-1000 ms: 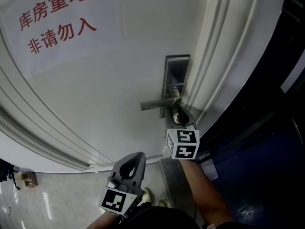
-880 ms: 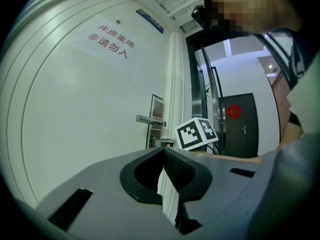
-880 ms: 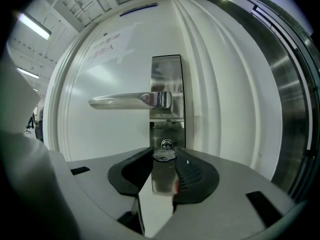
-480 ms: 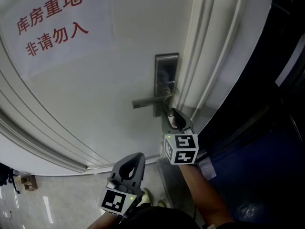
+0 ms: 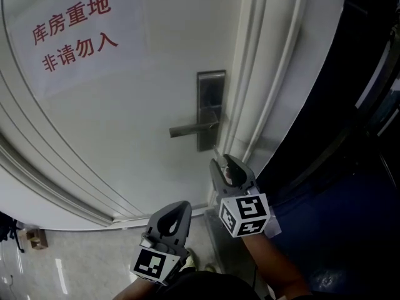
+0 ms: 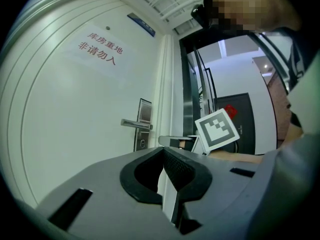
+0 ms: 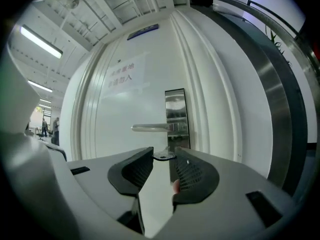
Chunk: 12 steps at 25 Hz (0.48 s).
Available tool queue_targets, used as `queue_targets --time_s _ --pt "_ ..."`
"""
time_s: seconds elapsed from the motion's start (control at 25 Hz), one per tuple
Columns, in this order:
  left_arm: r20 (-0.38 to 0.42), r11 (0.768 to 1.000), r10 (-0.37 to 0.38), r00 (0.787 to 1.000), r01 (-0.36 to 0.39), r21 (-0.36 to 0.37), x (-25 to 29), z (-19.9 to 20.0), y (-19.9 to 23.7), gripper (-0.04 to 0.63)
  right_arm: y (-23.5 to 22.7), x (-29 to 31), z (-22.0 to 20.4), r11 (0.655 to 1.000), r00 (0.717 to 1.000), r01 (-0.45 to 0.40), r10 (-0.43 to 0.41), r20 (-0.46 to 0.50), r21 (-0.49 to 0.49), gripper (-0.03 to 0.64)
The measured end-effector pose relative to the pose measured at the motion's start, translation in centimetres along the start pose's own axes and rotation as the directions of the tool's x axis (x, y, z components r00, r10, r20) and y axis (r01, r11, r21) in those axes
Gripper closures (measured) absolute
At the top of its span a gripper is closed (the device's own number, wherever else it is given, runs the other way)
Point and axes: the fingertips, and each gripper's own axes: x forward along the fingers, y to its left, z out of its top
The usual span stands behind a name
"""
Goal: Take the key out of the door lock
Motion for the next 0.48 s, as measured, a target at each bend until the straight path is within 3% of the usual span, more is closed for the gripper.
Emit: queue_targets --time_s 0.48 --pt "0.018 1.0 -0.017 1.0 0.017 0.015 -0.7 0.7 -3.0 0.589 3.0 -7.4 0.5 0.994 0.994 -0.108 0.109 -0.013 0.028 0.479"
